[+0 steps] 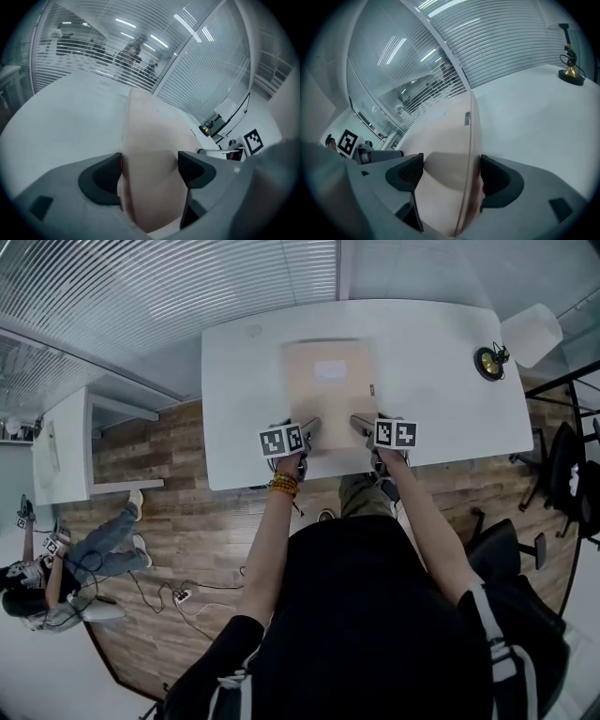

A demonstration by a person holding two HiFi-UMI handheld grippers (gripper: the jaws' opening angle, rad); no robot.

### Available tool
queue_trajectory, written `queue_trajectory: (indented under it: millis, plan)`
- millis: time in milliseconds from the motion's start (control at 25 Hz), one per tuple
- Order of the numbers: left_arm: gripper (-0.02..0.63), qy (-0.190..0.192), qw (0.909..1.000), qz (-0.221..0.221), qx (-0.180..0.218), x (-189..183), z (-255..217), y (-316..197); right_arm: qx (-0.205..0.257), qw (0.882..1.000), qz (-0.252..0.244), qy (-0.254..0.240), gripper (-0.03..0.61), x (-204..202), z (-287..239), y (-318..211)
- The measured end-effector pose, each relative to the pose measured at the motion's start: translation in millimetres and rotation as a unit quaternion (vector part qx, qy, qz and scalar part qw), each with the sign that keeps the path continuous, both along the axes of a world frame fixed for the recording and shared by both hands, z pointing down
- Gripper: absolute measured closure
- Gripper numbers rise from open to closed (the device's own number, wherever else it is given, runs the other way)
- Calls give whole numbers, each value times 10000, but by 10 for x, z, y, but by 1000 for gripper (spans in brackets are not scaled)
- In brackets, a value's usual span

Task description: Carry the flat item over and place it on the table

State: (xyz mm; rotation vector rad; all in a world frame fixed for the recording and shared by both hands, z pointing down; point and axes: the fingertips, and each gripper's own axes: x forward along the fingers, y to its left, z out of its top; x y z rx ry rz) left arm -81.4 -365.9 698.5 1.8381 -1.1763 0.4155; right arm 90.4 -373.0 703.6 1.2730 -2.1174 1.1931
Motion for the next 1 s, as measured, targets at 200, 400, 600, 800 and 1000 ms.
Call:
queue_trajectory:
  millis: [200,400,600,800,1000]
  plan:
    - [222,-64,10000,-4,70,6,-24,20,101,9994,-213,252,204,2,-40,-1]
    - [221,-144,9996,-104,225,-65,-73,28,236,9979,-468,381,204,-29,-106,-32]
    - [222,-394,9977,-225,503,-167,-217,44,584,9966,-391,428,206,109,-377,-80]
    - [222,-385,9924,-553,1031,-259,-580,78,1016,9933,-307,452,206,156,-711,-22]
    - [224,-737,9780,-399,1910,-168,-1145,25,1774,9811,-386,675,206,160,-1183,30]
